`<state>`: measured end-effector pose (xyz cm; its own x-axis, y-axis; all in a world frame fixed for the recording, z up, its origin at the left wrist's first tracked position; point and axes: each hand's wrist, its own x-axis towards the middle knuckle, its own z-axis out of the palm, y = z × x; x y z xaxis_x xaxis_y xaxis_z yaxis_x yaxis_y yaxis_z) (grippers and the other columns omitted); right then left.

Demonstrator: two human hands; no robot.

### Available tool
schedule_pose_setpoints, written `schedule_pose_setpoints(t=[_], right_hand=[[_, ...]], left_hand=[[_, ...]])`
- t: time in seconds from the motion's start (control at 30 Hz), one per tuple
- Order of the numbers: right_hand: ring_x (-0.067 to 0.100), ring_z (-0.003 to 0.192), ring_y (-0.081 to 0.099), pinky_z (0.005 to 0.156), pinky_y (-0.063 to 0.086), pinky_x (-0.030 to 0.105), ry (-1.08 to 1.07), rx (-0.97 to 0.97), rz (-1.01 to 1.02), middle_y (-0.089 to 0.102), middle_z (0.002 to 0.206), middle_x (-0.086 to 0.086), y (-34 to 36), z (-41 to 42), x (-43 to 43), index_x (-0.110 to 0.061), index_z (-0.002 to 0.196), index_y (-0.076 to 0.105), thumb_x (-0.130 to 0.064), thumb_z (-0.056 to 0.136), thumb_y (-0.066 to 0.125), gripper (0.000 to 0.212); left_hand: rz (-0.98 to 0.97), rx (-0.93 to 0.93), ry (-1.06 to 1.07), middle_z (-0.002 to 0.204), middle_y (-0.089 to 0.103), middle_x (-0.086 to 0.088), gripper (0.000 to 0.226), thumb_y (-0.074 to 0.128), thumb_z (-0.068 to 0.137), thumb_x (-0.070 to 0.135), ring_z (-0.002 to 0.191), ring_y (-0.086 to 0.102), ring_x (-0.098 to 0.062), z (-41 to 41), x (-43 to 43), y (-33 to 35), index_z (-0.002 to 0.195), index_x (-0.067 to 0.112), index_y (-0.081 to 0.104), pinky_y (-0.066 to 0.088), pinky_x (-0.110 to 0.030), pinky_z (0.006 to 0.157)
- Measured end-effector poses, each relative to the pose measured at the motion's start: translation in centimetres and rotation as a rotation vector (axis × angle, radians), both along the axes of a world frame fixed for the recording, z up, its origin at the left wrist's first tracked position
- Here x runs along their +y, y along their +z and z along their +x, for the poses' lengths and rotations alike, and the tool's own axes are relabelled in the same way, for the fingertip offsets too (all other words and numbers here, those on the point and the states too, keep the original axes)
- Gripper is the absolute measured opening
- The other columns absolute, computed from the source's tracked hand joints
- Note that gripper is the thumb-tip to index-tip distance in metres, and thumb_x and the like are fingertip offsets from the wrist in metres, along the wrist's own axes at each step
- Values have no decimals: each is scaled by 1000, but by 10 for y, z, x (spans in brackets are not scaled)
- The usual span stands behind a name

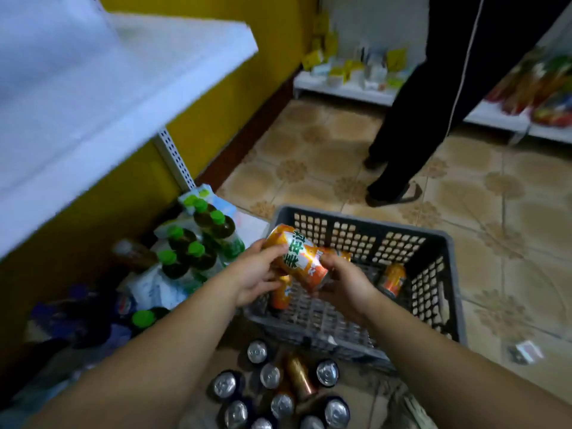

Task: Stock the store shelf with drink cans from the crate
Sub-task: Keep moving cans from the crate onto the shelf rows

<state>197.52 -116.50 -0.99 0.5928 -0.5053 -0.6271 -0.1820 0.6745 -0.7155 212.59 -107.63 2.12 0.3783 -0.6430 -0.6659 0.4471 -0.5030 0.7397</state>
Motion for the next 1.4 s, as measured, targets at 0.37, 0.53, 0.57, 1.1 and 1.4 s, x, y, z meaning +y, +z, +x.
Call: schedule_pose_setpoints(t=[0.37, 0.53, 0.57, 1.1, 1.4], right_hand=[[20, 77, 65, 71, 49, 33, 267, -377, -444, 70, 90, 8, 226, 28, 138, -17, 103, 64, -29, 69, 65, 36], [9, 83, 64, 70, 52, 22, 513, -415, -897, 67, 98, -4, 294, 45, 224, -20, 116, 60, -25, 84, 73, 35], [10, 89, 65, 79, 53, 26, 580, -429, -961, 67, 100, -6, 303, 49, 242, -24, 112, 60, -27, 84, 73, 32], [11, 96, 61, 83, 48, 23, 1022, -544, -1260, 63, 108, -9, 302, 113, 415, -27, 125, 49, -31, 68, 84, 68], [15, 103, 56, 87, 44, 28, 844, -367, -1251, 59, 121, -2, 289, 156, 376, -20, 133, 42, -33, 73, 82, 74]], left_hand=[[-380, -328, 280, 118, 62, -10, 45, 63, 89, 15, 96, 66, -32, -21, 161, 239, 126, 24, 39, 54, -54, 78], [-423, -500, 494, 116, 61, -12, 44, 62, 89, 13, 96, 65, -29, -27, 267, 304, 128, 16, 41, 57, -45, 70], [-415, -544, 520, 117, 60, -12, 46, 64, 88, 11, 96, 65, -29, -28, 290, 311, 127, 15, 41, 57, -44, 69], [-48, -826, 654, 124, 59, 0, 65, 76, 78, 22, 108, 58, -16, -32, 501, 295, 134, 21, 45, 49, -38, 97], [883, -1053, 42, 161, -1, 6, 76, 20, 88, 74, 148, -2, -19, -1, 511, 254, 152, 36, 8, -1, -54, 116]])
